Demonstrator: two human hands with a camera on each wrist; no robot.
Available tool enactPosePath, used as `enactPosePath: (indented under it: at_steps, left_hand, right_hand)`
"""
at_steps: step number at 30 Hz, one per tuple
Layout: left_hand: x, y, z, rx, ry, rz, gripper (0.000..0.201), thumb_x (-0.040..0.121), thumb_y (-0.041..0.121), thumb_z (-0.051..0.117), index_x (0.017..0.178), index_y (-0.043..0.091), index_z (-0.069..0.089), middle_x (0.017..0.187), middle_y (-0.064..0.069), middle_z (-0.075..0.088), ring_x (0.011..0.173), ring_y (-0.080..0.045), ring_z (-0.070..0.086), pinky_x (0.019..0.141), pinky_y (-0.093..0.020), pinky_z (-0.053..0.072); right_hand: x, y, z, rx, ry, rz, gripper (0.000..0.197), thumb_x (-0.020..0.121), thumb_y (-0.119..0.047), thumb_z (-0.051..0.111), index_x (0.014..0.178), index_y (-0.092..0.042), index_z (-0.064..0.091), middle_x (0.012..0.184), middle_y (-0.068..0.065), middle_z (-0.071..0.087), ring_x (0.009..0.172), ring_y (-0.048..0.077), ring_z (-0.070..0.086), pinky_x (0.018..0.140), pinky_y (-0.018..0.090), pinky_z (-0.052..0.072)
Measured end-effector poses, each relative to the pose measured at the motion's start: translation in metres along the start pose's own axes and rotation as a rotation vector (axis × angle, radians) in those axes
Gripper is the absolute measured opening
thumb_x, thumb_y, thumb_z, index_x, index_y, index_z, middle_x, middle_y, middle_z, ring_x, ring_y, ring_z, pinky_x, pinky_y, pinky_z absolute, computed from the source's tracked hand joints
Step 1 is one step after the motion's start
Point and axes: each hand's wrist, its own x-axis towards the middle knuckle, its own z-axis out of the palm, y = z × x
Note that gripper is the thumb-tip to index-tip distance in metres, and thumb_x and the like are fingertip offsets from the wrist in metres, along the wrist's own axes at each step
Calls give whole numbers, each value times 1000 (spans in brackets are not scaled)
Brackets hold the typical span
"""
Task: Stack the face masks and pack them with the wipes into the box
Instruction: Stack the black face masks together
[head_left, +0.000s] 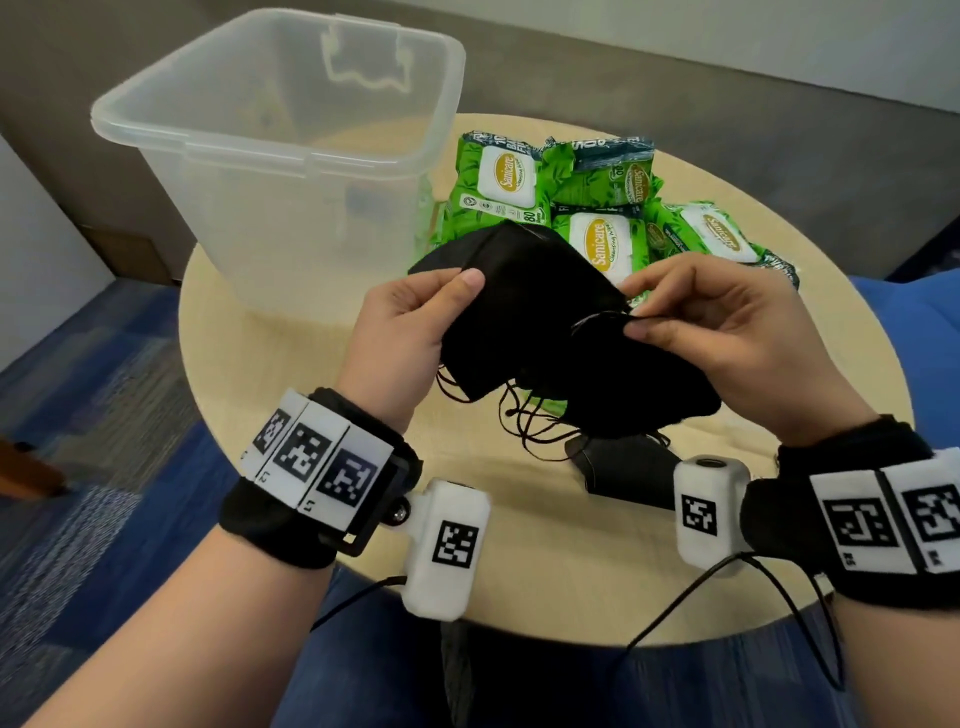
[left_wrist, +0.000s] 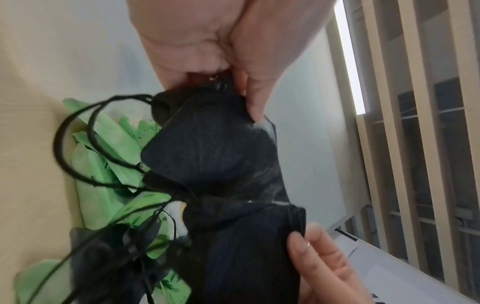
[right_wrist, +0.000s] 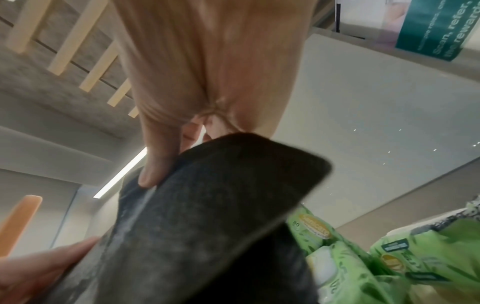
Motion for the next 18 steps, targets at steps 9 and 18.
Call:
enactPosePath:
  at_steps: [9,18]
  left_hand:
    - [1,0,-2,-99,91,79,20,96,13,48,87,12,67,73,6,72,76,-7,69,64,-19,53]
    - [0,-2,-2,218,15,182,21,95,17,51,82,18,67,76,0,68,74,-10,63,69,-22,51]
  right_hand:
    - [-3,3,-8,-92,-131,116,22,58,-42,76,68,-28,64,81,-4,65,74,26,56,68,27,45]
    - [13,-16,10,-215,2,-42,12,66,-30,72,70,-32,60,116,-14,53,108,-1,50,91,23,39]
